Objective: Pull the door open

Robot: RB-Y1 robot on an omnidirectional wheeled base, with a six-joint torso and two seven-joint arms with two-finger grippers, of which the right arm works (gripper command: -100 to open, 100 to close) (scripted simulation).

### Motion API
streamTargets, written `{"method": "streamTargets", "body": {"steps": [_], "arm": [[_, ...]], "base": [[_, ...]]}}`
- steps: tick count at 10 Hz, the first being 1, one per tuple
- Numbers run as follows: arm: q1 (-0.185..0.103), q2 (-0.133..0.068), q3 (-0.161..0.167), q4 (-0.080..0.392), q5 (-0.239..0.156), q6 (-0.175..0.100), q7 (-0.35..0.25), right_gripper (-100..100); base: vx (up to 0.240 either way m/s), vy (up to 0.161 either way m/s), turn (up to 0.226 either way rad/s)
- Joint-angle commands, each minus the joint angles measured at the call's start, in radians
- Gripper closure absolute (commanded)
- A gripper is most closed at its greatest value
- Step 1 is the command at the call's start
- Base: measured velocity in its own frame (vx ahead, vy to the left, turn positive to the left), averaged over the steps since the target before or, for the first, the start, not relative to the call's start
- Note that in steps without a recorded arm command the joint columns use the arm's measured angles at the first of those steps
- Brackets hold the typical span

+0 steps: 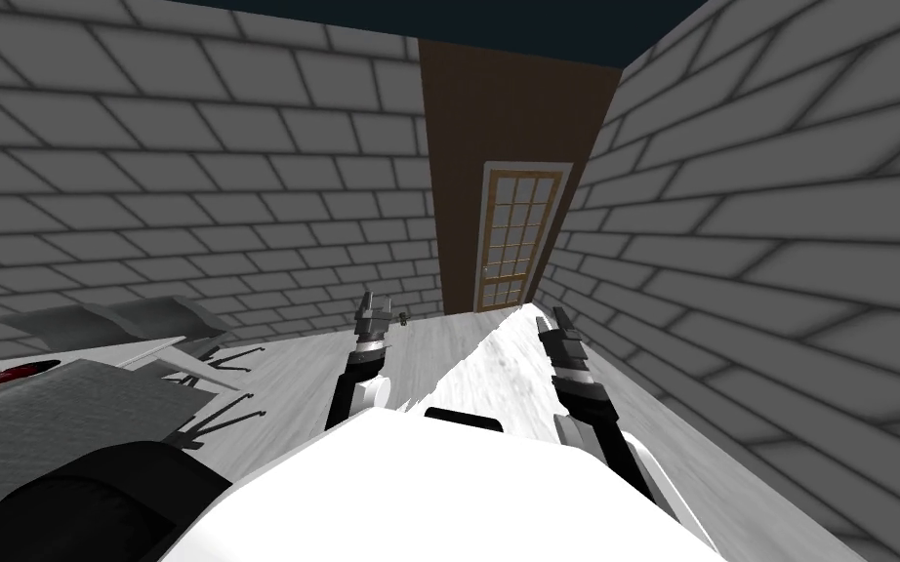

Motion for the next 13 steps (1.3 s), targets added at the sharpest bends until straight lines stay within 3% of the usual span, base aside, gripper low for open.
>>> {"method": "streamTargets", "body": {"steps": [1, 13], "arm": [[-0.001, -0.007, 0.002, 0.017, 0.026, 0.032, -0.013, -100], [-0.004, -0.058, 0.012, 0.183, 0.231, 0.225, -0.11, -100]], "base": [[-0.006, 0.107, 0.085], [0.051, 0.121, 0.106]]}}
